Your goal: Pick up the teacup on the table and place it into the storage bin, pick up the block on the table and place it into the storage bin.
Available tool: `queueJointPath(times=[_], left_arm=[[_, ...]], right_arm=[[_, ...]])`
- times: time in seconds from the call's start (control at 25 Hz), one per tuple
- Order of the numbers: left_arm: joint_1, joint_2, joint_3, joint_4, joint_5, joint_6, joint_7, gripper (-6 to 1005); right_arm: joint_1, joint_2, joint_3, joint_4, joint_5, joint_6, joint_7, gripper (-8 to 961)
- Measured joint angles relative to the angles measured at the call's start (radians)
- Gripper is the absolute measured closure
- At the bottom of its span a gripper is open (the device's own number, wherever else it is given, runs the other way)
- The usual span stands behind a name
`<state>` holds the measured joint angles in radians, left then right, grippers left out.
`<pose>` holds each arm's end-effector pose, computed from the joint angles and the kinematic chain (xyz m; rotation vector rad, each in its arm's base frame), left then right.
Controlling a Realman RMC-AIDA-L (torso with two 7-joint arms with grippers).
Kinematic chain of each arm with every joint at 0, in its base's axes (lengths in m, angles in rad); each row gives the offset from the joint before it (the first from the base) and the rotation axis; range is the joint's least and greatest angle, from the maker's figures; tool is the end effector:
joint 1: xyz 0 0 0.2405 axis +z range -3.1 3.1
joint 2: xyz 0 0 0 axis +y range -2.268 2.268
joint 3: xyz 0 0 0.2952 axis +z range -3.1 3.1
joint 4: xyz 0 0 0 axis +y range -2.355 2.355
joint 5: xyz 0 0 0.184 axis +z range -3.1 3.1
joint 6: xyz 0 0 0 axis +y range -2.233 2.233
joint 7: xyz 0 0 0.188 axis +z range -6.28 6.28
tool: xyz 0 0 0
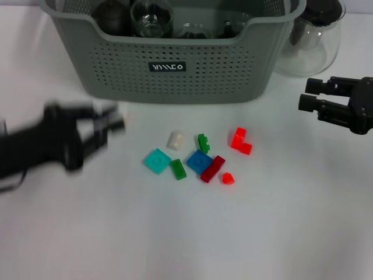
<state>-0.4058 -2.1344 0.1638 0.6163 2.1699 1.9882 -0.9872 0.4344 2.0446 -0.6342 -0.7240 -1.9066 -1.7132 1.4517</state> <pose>-0.2674 0.2643 -0.0277 -2.5342 -0.3581 -1.1072 0.2684 0.3186 -0.0174 -2.6537 0.6973 0.8720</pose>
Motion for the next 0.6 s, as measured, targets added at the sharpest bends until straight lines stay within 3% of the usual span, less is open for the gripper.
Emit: queueJointPath(times=[0.16,0.24,0.28,0.4,0.52,0.6], left_arm=[[-0.107,-0.003,-0.028,0.026,-0.183,-0.003,-0.221,800],[-0.215,0.028,-0.015,0.094,-0.262,-0.075,-0.425,793],[-0.215,0.028,-0.015,0.094,-0.262,-0.075,-0.425,790],[-0.312,0.071,0.051,0.194,-0.263,-0.211,-0.615,781],[-0.397,0.143,0.281,0.289,-0.206,-0.419,-0.877,771],[-0.467,0.182,0.432,0.330,-0.086,-0.548,-1.035,765]], right_arm=[[0.000,0.003,-0.006,0.000,0.000,0.004,-0.007,465],[0.000,0.003,-0.002,-0.002,0.000,0.004,-0.007,465],[0.000,0.003,-0.002,-0.002,0.000,0.004,-0.007,465],[0.001,0.003,0.000,-0.003,0.000,0.004,-0.007,465],[0.001,0.003,0.001,-0.003,0.000,0.005,-0.008,465],[0.001,0.002,0.001,-0.003,0.000,0.005,-0.008,465]])
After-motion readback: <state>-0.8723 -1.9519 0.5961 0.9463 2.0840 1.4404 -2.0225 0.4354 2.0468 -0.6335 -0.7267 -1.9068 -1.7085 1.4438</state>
